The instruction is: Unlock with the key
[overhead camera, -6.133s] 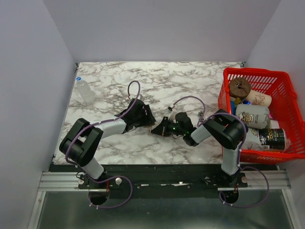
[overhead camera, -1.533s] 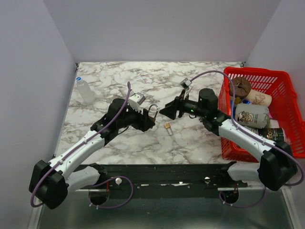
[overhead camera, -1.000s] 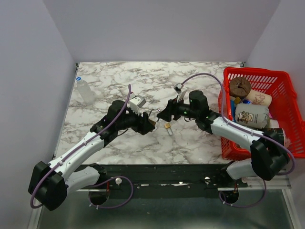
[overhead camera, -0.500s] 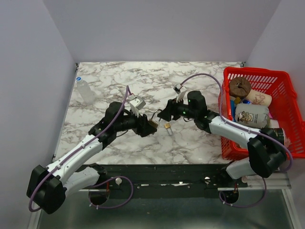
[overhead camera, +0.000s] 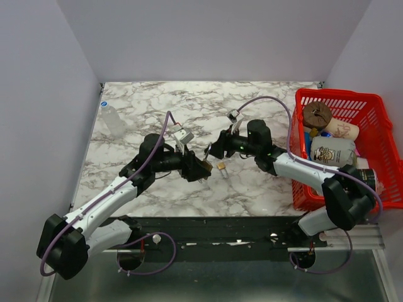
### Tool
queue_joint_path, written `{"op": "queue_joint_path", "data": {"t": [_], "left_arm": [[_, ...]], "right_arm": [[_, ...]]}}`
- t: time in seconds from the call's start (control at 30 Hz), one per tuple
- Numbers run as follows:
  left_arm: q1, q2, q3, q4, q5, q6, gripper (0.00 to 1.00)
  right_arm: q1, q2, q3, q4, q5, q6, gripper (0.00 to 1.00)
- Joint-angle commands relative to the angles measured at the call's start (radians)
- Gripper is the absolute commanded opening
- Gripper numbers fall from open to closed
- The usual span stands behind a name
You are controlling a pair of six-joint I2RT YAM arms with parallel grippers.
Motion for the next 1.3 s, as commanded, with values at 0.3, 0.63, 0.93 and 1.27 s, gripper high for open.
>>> {"op": "queue_joint_path", "data": {"t": [0.3,0.63,0.93,1.27], "left_arm": [[-0.004,-0.004,0.023,0.076,-0.001,0.007,0.0],[0.013,-0.033,0.059,-0.105,-0.375,0.074,0.0],[0.022,0.01,0.108,-0.257,-0.659,0.102,0.0],[0.071,0.154,0.197,-0.394,-0.806,0.128,0.0]], "right_arm": [[0.0,0.015,-0.05,0.234,-0.107,0.043,0.61],[0.0,-0.027,-0.082,0.144,0.005,0.014,0.74],[-0.005,-0.136,-0.139,0.068,0.112,-0.015,0.79],[-0.02,-0.37,-0.168,-0.063,0.201,-0.083,0.84]]}}
